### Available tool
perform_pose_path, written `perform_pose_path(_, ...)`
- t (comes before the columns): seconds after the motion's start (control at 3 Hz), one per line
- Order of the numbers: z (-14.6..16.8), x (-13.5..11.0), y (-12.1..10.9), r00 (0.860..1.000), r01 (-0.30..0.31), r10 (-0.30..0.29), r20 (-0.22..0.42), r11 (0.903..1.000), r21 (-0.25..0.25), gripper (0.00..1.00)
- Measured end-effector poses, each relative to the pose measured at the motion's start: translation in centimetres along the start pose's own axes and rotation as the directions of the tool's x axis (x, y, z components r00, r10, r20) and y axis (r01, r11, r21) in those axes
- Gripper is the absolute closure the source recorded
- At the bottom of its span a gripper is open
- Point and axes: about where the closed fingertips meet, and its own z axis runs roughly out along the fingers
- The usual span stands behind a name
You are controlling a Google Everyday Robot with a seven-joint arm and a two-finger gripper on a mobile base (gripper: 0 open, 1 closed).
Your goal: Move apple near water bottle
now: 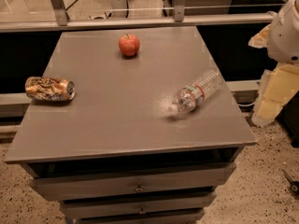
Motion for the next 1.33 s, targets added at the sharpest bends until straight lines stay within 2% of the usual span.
perform_pose_path(0.33,0.0,0.0,0.0,1.0,0.0,0.0,0.0,1.0,0.0,0.0)
perform_pose_path(0.67,1.6,-1.5,-2.1,0.999,-0.003,0.002,0.053,0.9999,0.013,0.0)
perform_pose_path(1.0,4.7,-4.4,-7.5,0.986,-0.038,0.03,0.163,0.9984,0.043,0.0)
perform_pose_path(1.33,6.8,-7.5,-12.9,0.96,-0.091,0.068,0.273,0.9931,0.074,0.0)
